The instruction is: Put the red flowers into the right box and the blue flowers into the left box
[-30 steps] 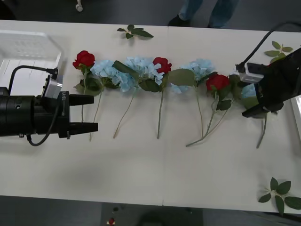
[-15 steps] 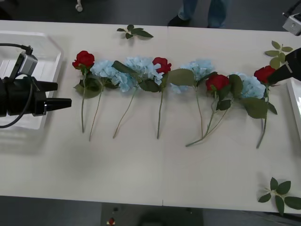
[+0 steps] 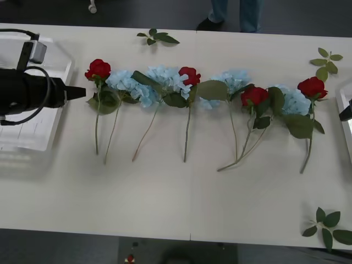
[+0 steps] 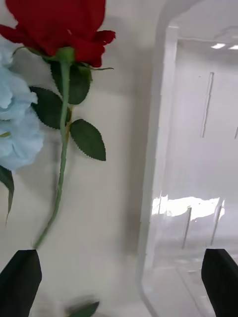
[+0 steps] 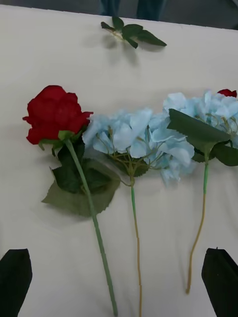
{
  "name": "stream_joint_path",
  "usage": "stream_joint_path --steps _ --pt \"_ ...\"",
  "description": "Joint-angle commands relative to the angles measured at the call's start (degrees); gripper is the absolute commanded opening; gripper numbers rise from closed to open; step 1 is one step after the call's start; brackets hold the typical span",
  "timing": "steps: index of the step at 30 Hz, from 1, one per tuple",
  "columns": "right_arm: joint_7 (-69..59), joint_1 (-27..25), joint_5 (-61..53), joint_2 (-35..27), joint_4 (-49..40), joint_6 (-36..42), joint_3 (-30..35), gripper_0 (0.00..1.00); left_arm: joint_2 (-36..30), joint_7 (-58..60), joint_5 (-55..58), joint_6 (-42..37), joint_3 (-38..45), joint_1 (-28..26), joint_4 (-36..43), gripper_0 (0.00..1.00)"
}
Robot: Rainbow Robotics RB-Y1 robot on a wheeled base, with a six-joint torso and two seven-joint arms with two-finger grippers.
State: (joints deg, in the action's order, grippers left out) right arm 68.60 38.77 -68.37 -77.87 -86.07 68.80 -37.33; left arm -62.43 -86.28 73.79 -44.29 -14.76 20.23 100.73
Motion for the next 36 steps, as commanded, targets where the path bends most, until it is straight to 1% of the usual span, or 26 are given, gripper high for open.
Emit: stream_joint_path --steps 1,2,5,11,13,19,24,33,36 --pt "-6.2 0.1 2.4 0.4 2.6 -1.7 0.5 0.95 -1.3 11.7 -5.5 1.0 -7.0 8.5 -2.1 1.0" --pt "-7.2 -0.5 3.8 1.5 3.6 -2.7 0.6 0.95 -1.3 14.4 -7.0 1.1 -9.1 10.4 -3.3 1.0" --pt "-9.1 -1.5 7.1 4.2 5.8 -5.6 0.5 0.95 -1.1 19.3 -10.7 1.0 -13.7 14.0 -6.0 1.0" --pt "-9.0 -1.8 9.2 8.3 9.5 -8.9 0.6 0.95 -0.6 28.0 -22.2 0.9 -20.1 17.9 -9.5 1.0" --pt "-8.7 -1.7 10.0 9.2 10.1 -9.9 0.6 0.95 0.2 29.8 -23.1 0.9 -21.6 19.0 -10.9 1.0" --pt "-8.2 -1.8 11.3 12.2 11.6 -12.2 0.5 0.95 4.4 30.4 -25.0 1.0 -25.2 23.0 -16.9 1.0" --pt "-8.7 -1.8 13.5 13.5 12.4 -12.5 0.5 0.95 6.6 30.6 -26.0 1.0 -28.8 26.6 -20.5 1.0" --pt "-8.7 -1.8 15.1 15.8 13.6 -12.6 0.5 0.95 9.5 30.5 -27.6 1.0 -29.6 27.8 -23.0 1.0" --pt "-8.7 -1.8 15.0 16.8 13.7 -12.5 0.6 0.95 11.1 30.7 -28.2 1.0 -32.7 30.1 -26.0 1.0"
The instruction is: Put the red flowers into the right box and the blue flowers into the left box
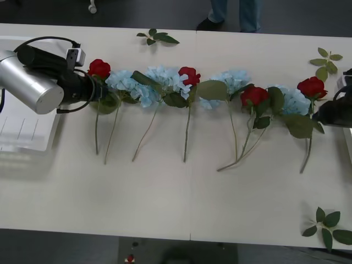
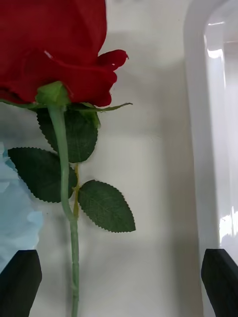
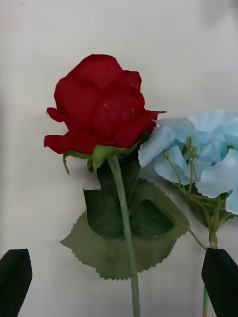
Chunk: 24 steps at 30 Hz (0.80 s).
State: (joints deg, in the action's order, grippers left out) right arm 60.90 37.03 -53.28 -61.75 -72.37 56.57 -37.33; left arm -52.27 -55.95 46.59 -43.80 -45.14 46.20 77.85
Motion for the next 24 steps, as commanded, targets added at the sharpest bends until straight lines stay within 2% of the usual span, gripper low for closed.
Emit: stream_joint_path --steps 1,8,16,24 --pt "-1.0 0.0 0.0 1.1 0.2 -0.2 0.5 0.95 1.4 0.5 -1.2 0.5 -3.2 4.9 -4.4 1.0" --pt "-1.1 -0.4 1.5 3.1 0.9 -0.2 0.5 0.95 4.2 0.6 -3.3 0.6 -4.3 6.2 -8.8 1.0" --pt "-1.7 -0.9 2.8 3.7 1.4 -0.2 0.5 0.94 4.7 0.3 -4.0 0.6 -4.3 6.1 -9.2 1.0" --pt "-1.9 -2.1 3.5 3.9 1.6 -0.3 0.5 0.95 4.7 0.7 -6.2 0.6 -7.9 6.2 -10.4 1.0"
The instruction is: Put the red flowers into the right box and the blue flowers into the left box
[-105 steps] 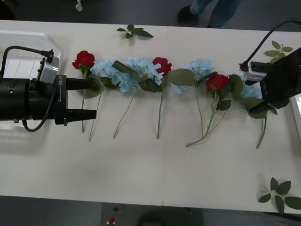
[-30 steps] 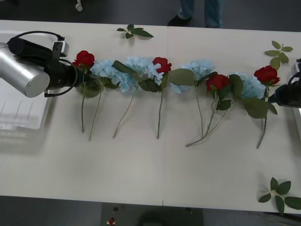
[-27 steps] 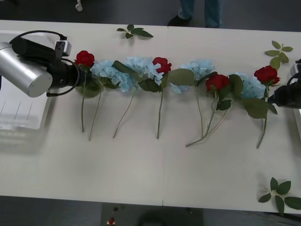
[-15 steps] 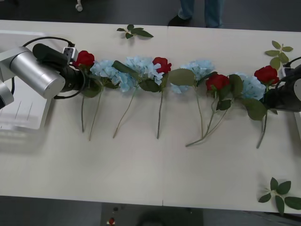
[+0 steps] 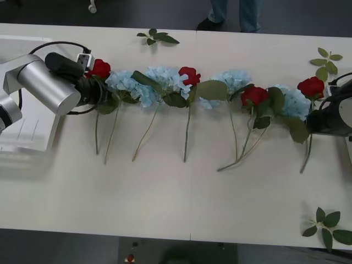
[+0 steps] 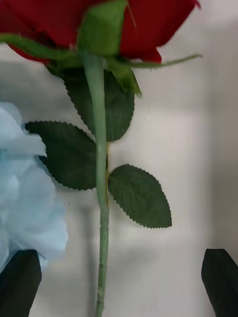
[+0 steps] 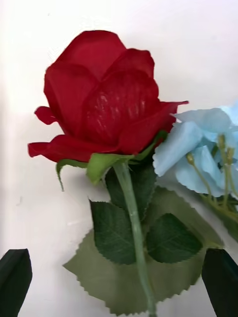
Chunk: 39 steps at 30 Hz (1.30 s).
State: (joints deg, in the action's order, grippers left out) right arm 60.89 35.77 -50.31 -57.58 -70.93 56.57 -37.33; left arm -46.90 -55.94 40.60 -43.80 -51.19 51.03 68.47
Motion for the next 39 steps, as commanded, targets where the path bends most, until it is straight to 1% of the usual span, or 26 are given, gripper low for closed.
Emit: stream_joint_path --steps 1,10,14,15,16,17,18,21,28,33,39 --pt "-1.7 -1.0 0.5 -0.1 0.2 -0.3 0.6 0.95 -0.6 0.7 -0.2 0.6 -2.0 1.4 -1.0 1.0" --pt "-2.0 -2.1 -0.1 0.5 0.2 -2.4 0.5 0.95 -0.6 1.8 0.0 0.6 -4.1 1.4 -1.1 1.0" --pt "-2.1 -2.1 -0.2 0.8 0.3 -4.0 0.5 0.9 -0.6 2.4 0.1 0.7 -4.1 1.4 -1.1 1.0" --pt "-2.1 -2.2 -0.2 0.9 0.3 -4.4 0.5 0.9 -0.6 2.4 0.1 0.9 -4.1 1.4 -1.1 0.75" --pt "-2.1 -2.2 -0.2 1.0 0.2 -4.6 0.5 0.9 -0.6 2.6 0.1 1.0 -4.0 1.4 -1.1 0.61" --pt "-2.1 -2.2 -0.2 1.1 0.2 -5.2 0.5 0.9 -0.6 2.7 0.1 1.3 -4.1 1.4 -1.1 0.21" --pt "-2.0 -2.2 -0.4 1.1 0.2 -5.9 0.5 0.9 -0.6 2.8 0.2 1.3 -4.0 1.4 -1.1 0.0" --pt "-2.1 -2.2 -0.2 1.2 0.2 -7.6 0.5 0.9 -0.5 2.9 0.2 1.7 -4.1 1.4 -1.1 0.0" --pt "-2.1 -2.6 0.7 1.6 0.3 -7.7 0.5 0.9 -0.5 3.2 0.4 2.0 -4.0 1.4 -1.1 0.0" --pt "-2.0 -3.5 2.9 2.0 0.3 -9.0 0.4 0.9 -0.3 3.4 0.5 2.0 -4.0 1.4 -1.1 0.0" --pt "-2.1 -4.3 3.1 2.5 0.3 -10.5 0.3 0.9 -0.3 3.4 0.6 2.0 -4.1 1.3 -1.1 0.0"
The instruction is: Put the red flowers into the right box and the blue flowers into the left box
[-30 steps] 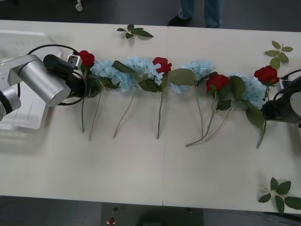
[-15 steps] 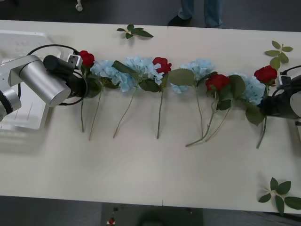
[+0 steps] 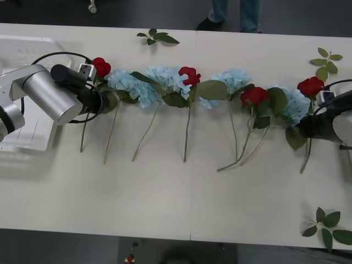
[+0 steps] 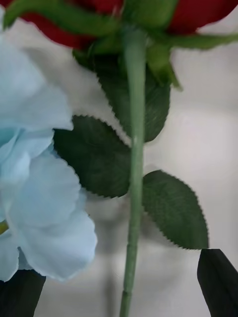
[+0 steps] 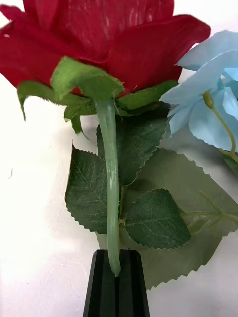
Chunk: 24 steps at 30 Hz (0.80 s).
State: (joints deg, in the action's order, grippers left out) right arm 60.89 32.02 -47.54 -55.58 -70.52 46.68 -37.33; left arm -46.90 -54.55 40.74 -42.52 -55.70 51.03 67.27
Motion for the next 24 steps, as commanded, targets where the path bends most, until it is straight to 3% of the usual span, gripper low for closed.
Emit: stream_joint_path --steps 1,4,7,10,11,19,24 --pt "-2.1 -0.6 0.5 0.6 -0.1 -0.7 0.3 0.89 -0.3 1.9 0.6 0.6 0.5 1.3 0.1 0.0" --pt "-2.0 -0.6 0.7 0.7 -0.1 -0.7 0.3 0.87 -0.8 1.2 0.7 0.4 0.5 1.4 0.6 0.0" --pt "-2.1 -0.7 0.8 1.1 0.0 -0.9 0.4 0.75 -2.7 -0.1 1.8 -1.0 0.9 1.4 3.0 0.0" --pt "-2.0 -0.7 0.9 1.1 0.1 -1.0 0.3 0.22 -4.8 -4.3 5.9 -5.9 3.8 1.4 6.2 0.0" --pt "-2.1 -0.7 1.0 1.1 0.1 -1.0 0.3 0.0 -5.7 -6.1 7.6 -8.3 5.2 1.4 7.5 0.0" --pt "-2.1 -0.7 2.0 1.1 0.3 -1.0 0.4 0.0 -8.5 -14.8 15.1 -21.5 15.8 0.9 13.2 0.0" --pt "-2.1 -0.7 3.0 0.6 0.3 -1.0 0.4 0.0 -8.6 -20.9 16.9 -30.1 27.5 -1.9 16.6 0.0"
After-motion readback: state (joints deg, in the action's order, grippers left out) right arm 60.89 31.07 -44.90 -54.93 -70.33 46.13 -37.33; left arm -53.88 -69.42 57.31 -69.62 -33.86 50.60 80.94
